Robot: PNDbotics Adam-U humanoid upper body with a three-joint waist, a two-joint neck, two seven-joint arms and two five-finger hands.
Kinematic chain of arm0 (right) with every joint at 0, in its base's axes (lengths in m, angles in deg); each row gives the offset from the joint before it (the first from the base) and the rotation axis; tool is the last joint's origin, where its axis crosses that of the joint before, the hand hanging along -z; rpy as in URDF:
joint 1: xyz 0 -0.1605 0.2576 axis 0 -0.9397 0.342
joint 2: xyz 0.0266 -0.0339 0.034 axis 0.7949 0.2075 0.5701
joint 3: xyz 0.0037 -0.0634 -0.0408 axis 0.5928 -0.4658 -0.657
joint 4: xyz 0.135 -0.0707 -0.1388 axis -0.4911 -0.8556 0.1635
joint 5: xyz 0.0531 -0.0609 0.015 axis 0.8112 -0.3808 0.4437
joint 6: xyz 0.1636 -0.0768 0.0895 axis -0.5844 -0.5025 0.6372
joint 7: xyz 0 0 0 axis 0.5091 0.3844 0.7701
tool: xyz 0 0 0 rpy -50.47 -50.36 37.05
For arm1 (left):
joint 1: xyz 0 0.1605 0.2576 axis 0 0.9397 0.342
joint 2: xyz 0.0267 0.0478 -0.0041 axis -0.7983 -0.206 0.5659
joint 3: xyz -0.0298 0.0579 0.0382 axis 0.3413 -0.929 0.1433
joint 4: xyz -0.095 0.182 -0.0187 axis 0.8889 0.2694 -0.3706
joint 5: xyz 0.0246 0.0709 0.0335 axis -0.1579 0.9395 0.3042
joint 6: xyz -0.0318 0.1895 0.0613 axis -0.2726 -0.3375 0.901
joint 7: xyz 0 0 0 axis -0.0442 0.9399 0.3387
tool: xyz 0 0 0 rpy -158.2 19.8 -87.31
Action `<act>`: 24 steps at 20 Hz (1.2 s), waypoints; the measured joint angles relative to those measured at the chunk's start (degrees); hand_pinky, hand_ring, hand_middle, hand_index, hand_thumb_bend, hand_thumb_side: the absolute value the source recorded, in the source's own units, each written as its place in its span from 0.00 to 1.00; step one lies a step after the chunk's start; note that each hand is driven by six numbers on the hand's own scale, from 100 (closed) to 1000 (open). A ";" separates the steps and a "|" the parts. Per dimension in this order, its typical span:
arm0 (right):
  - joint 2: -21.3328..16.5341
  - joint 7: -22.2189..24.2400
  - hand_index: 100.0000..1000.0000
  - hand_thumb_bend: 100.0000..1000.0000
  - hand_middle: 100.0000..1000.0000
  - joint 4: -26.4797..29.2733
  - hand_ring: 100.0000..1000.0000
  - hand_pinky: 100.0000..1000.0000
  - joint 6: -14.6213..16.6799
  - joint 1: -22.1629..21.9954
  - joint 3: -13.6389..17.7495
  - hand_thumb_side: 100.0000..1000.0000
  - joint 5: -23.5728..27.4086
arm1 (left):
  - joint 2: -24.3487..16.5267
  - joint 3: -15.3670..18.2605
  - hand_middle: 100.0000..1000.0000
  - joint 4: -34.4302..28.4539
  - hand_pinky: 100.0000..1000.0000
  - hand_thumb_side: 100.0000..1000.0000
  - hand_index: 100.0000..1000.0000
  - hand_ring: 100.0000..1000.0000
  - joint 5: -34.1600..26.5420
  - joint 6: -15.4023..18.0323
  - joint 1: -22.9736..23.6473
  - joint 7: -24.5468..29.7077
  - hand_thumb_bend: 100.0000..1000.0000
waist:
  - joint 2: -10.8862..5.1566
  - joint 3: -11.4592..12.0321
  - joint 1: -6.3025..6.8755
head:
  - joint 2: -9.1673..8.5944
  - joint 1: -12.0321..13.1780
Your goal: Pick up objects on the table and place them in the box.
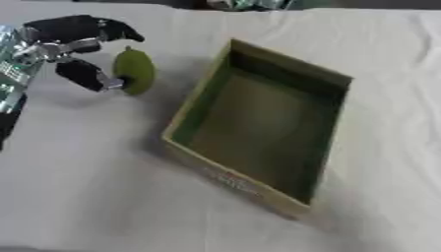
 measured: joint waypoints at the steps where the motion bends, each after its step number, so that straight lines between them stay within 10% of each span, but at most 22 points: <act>1: 0.09 0.06 0.72 0.00 0.55 0.00 0.71 0.82 -0.03 0.00 -0.01 0.41 0.05 | 0.26 0.28 0.86 0.68 0.86 0.42 0.97 0.98 0.61 -0.43 -0.01 -0.43 0.25 | 0.10 -0.03 -0.03 | -0.01 0.01; 17: 0.18 0.62 0.72 0.00 0.55 0.00 0.71 0.82 -0.20 0.02 -0.32 0.41 0.20 | 2.16 3.35 0.81 8.69 0.81 0.17 0.95 0.94 6.41 -4.29 -0.55 -3.96 0.17 | 0.65 -0.56 -0.42 | -0.44 0.39; 24: 0.51 0.68 0.72 0.00 0.55 0.00 0.71 0.82 -0.24 -0.01 -0.33 0.41 0.25 | 2.34 3.49 0.54 8.60 0.67 0.00 0.78 0.77 5.87 -4.63 -0.48 -5.87 0.00 | 0.67 -0.58 -0.41 | -0.45 0.53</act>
